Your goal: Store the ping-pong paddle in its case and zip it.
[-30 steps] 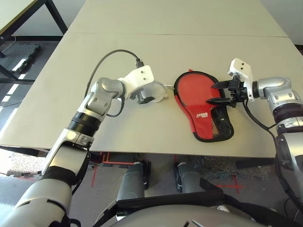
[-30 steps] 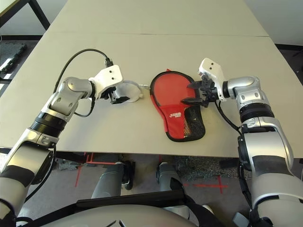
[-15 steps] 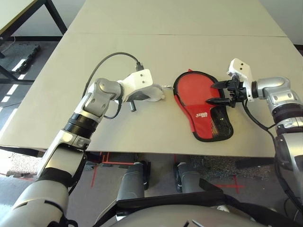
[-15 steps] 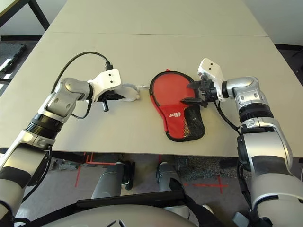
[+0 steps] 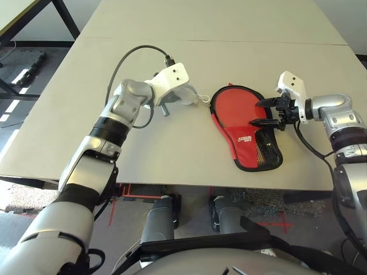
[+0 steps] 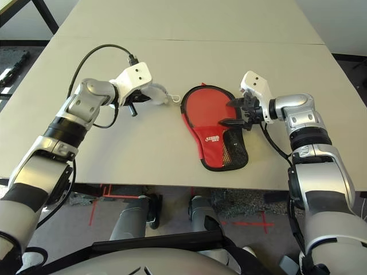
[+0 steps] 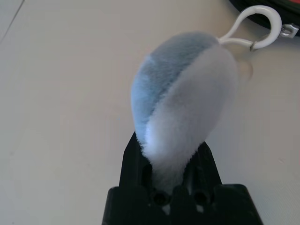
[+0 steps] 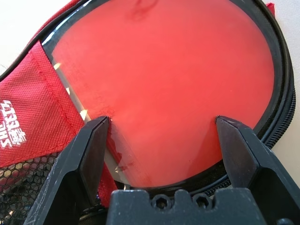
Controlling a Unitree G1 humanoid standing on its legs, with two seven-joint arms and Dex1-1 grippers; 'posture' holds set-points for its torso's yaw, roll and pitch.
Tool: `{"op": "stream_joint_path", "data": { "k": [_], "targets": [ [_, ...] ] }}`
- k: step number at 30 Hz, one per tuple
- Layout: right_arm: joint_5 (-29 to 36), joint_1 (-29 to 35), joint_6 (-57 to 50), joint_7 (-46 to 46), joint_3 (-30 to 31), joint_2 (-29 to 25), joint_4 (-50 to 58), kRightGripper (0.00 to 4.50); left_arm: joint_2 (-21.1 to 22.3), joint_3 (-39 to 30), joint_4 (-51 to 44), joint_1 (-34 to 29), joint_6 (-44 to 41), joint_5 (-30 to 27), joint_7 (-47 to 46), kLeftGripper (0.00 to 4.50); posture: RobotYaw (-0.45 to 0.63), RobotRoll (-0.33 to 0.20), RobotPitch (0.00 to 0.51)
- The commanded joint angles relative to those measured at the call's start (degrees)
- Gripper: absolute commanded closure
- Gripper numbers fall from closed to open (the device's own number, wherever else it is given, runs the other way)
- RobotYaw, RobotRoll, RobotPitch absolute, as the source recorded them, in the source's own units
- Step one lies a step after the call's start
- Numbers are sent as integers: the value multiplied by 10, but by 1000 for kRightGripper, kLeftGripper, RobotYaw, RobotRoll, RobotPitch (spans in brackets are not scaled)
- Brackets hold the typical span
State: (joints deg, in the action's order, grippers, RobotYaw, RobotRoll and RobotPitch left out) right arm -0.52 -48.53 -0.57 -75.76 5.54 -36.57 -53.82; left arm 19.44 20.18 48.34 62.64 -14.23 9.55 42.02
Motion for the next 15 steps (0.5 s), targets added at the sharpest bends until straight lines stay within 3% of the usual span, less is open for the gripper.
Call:
{"op": "stream_joint_path", "data": {
  "k": [1,7,15],
  "targets": [
    [-15,35,-19,-2,20,5,-9,0,-13,-14,92,50,37,19,-43,4213,14,0,214],
    [-9,52,-31,-2,21,3,16,0,-58,-10,206,126,99,39,-78,4213,-14,0,225],
    [3,83,-60,0,18,-6,68,0,-93,-17,267,167,121,59,-125,4213,-59,0,238]
  ]
}}
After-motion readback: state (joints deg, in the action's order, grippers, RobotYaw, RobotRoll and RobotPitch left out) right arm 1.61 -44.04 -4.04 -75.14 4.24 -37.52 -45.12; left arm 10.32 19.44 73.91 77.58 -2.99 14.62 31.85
